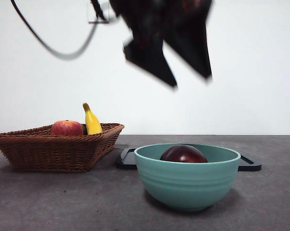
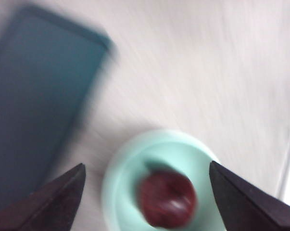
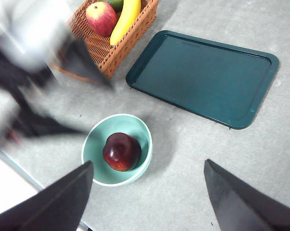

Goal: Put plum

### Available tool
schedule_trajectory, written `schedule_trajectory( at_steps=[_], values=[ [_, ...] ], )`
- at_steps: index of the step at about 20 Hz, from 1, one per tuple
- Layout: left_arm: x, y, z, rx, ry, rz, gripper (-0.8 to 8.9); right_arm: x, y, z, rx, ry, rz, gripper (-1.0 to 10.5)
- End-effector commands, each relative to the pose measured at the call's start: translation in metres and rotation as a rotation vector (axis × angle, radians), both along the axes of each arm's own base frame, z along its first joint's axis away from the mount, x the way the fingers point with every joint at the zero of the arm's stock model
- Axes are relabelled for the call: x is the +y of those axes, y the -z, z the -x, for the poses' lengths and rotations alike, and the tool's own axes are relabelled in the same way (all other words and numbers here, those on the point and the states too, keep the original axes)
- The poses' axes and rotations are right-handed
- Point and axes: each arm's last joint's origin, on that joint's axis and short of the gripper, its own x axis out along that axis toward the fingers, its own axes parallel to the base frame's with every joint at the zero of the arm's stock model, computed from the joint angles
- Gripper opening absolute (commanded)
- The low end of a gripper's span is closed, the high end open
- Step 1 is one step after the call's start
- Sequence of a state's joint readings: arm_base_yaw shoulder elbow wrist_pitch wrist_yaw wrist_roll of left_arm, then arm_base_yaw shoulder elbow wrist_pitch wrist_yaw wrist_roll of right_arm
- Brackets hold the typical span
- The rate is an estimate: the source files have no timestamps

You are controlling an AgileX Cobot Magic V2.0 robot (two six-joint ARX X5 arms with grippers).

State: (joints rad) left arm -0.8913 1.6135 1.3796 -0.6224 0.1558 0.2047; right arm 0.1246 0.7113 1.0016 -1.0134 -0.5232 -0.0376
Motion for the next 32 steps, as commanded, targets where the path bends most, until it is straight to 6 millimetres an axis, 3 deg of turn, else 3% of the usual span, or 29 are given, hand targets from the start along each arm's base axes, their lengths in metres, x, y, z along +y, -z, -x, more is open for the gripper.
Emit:
schedule_trajectory(
  at_steps=[1, 6, 10, 13, 17, 24, 32],
  values=[
    [0.016, -0.027, -0.004, -0.031, -0.072, 0.083, 4.13, 0.001, -0.006, 0.000, -0.017, -0.002, -0.005, 3.7],
    [0.082, -0.074, -0.004, -0.089, -0.244, 0.185, 4.09, 0.001, -0.006, 0.000, -0.018, -0.002, -0.005, 3.7],
    [0.129, -0.096, 0.008, -0.085, -0.316, 0.227, 4.09, 0.001, -0.006, -0.001, -0.018, -0.003, -0.005, 3.7],
    [0.154, -0.104, 0.021, -0.051, -0.338, 0.241, 4.09, 0.001, -0.006, -0.001, -0.020, -0.002, -0.005, 3.7],
    [0.169, -0.091, 0.040, 0.060, -0.290, 0.261, 4.07, 0.001, -0.005, -0.003, -0.016, -0.002, -0.005, 3.7],
    [0.179, -0.024, 0.068, 0.293, -0.217, 0.226, 4.06, 0.002, -0.002, -0.010, 0.027, -0.007, -0.005, 3.7],
    [0.179, -0.023, 0.069, 0.312, -0.202, 0.237, 4.05, 0.023, 0.015, -0.031, 0.216, -0.102, 0.005, 3.7]
  ],
)
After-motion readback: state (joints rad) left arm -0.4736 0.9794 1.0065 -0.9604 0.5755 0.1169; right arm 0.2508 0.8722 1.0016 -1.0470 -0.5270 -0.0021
